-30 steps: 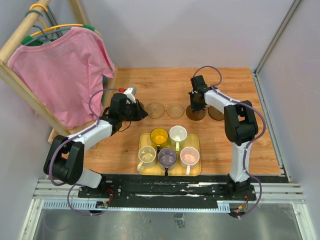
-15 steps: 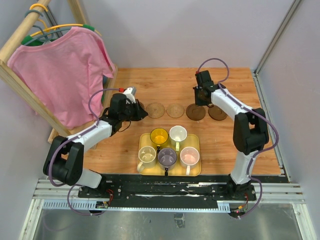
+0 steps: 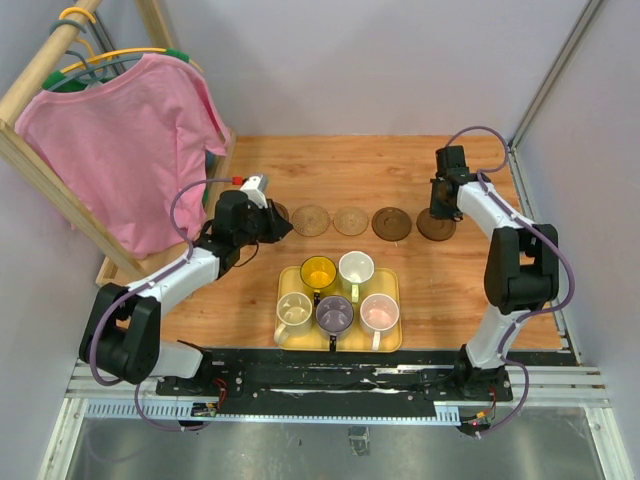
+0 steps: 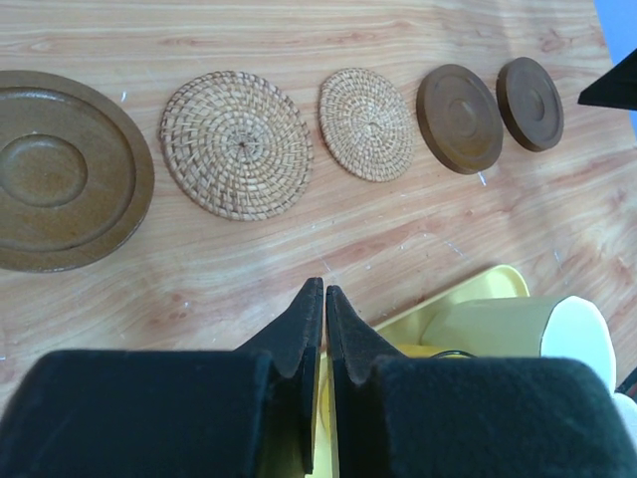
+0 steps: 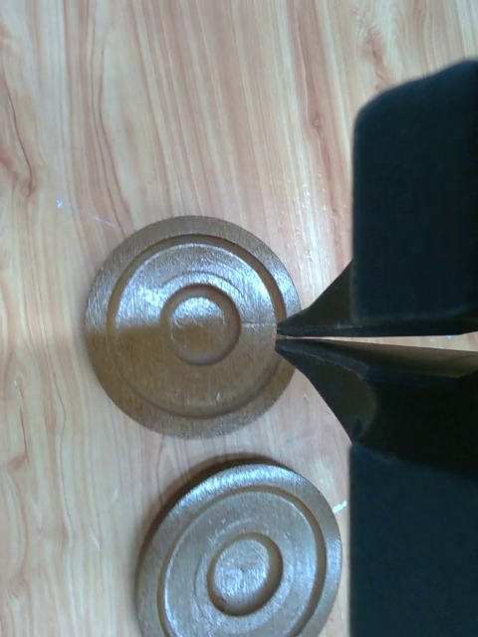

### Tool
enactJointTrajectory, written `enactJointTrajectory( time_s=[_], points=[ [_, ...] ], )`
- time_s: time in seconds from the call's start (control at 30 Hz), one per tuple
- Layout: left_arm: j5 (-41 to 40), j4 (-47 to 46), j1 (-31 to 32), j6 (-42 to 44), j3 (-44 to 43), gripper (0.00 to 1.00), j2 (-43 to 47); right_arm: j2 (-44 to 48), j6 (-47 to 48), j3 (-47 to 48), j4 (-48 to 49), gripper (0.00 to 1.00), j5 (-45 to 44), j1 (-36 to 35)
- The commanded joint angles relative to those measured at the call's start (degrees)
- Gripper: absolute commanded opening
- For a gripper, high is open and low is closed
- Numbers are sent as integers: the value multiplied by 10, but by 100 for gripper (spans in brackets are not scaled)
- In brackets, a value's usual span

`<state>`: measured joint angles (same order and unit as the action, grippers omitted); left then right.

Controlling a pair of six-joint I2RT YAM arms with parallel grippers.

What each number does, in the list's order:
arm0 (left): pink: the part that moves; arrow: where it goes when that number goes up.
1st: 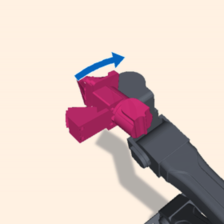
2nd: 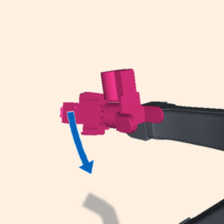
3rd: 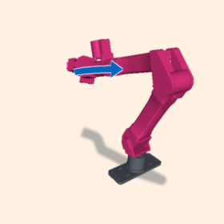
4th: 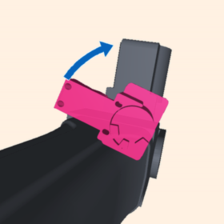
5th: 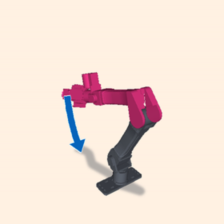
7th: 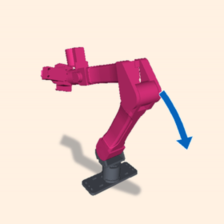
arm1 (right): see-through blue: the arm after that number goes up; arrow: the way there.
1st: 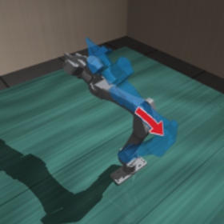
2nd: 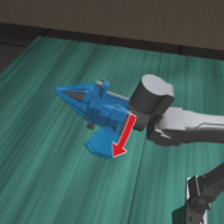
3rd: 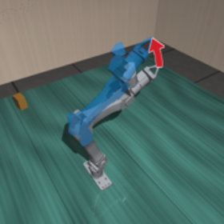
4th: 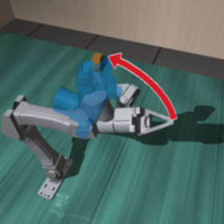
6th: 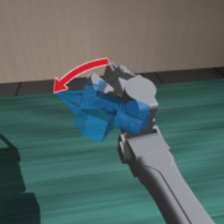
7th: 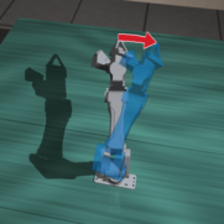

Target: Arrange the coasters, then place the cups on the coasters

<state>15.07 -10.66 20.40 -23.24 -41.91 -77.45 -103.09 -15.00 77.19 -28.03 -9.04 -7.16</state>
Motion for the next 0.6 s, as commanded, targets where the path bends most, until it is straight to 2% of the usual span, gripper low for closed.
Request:
enactJointTrajectory(
  time_s=[0.0, 0.57],
  points=[
    [-19, -17, 4, 13, 10, 9, 13, -23, -6, 6, -5, 5, -7, 23],
    [-23, -28, 4, 10, 17, 9, -32, -98, -5, 37, -1, 4, 3, 40]
  ],
)
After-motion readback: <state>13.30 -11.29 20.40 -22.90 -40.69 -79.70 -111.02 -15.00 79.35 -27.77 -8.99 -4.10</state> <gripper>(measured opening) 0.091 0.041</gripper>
